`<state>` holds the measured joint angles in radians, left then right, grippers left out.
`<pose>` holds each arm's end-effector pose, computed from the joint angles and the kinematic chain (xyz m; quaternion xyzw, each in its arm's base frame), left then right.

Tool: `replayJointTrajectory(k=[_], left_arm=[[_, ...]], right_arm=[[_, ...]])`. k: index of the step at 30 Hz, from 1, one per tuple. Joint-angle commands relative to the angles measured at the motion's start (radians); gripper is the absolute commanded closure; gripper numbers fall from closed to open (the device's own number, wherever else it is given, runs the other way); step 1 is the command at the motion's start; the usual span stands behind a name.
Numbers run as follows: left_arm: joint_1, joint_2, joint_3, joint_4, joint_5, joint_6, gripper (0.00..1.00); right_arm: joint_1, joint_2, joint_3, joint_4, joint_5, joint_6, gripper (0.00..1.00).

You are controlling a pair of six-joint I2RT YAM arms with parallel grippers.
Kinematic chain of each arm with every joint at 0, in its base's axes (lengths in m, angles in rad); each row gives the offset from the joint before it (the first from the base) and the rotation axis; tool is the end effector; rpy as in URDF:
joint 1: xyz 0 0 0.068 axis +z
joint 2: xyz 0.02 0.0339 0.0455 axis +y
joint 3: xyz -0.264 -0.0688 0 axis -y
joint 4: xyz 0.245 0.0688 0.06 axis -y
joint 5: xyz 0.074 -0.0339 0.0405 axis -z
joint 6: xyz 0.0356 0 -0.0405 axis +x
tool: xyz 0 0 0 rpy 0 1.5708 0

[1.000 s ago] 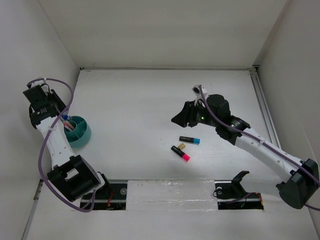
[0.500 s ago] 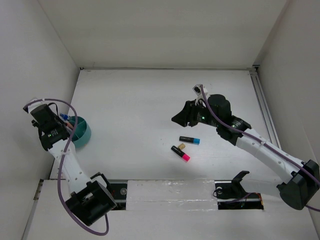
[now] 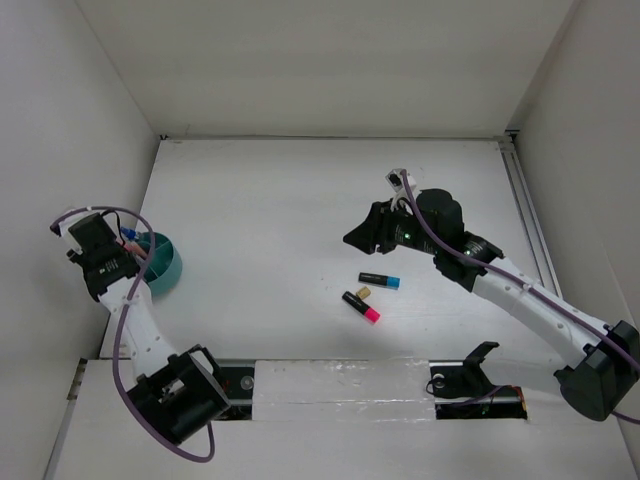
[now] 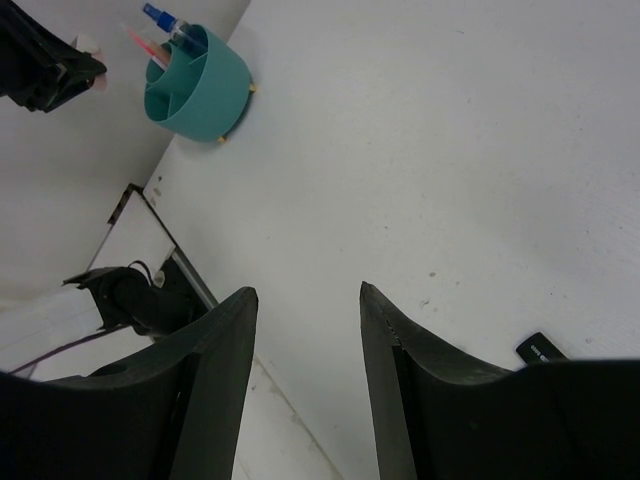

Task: Sort the stationery into containers
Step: Place the stapler in the storage box.

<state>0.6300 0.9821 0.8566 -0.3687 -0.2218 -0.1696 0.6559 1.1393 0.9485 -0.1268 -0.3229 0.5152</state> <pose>0.1729 0.1358 0.3103 -0.3844 0.7639 0.2088 0.4744 0.2022 0.1699 0.3321 -0.1502 0.7909 0.4284 0.4104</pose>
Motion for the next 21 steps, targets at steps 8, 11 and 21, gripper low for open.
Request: replayJointTrajectory(k=[8,11,21], left_arm=[[0.002,0.072,0.009,0.119,0.090,0.039,1.00],[0.002,0.107,0.030,0.128,0.105,0.051,1.00],[0.002,0.173,0.075,0.165,0.079,0.061,1.00]], right_arm=[[-0.001,-0.019,-0.005,0.052,-0.004,-0.020,0.49],[-0.001,-0.019,-0.005,0.052,-0.004,-0.020,0.49],[-0.001,-0.001,-0.005,0.052,-0.014,-0.020,0.49]])
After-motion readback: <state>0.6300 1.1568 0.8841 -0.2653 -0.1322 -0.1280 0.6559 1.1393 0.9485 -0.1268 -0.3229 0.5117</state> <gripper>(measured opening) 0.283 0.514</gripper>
